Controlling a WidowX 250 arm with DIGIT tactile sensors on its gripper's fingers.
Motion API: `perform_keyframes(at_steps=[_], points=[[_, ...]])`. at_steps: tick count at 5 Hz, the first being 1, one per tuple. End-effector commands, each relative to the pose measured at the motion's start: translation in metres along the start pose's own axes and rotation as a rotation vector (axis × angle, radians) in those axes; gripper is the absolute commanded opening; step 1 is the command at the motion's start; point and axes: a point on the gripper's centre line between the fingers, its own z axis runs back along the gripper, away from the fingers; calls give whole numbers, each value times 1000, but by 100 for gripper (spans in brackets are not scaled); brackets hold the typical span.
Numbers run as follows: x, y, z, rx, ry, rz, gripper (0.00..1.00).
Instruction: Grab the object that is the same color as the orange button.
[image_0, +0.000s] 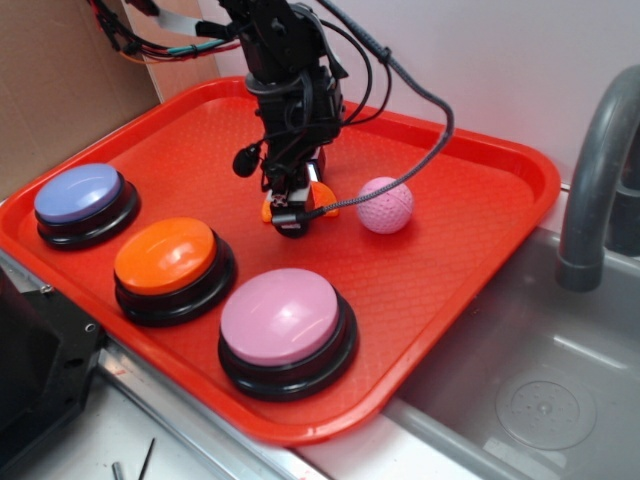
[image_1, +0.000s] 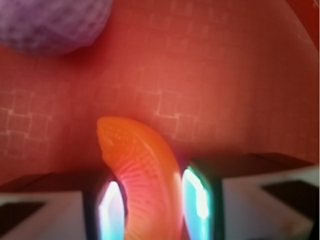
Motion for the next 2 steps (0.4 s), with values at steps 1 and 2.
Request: perform_keyframes(at_steps=[1,2], points=[[0,6,21,8,32,136,0],[-2,13,44,21,49,247,0]])
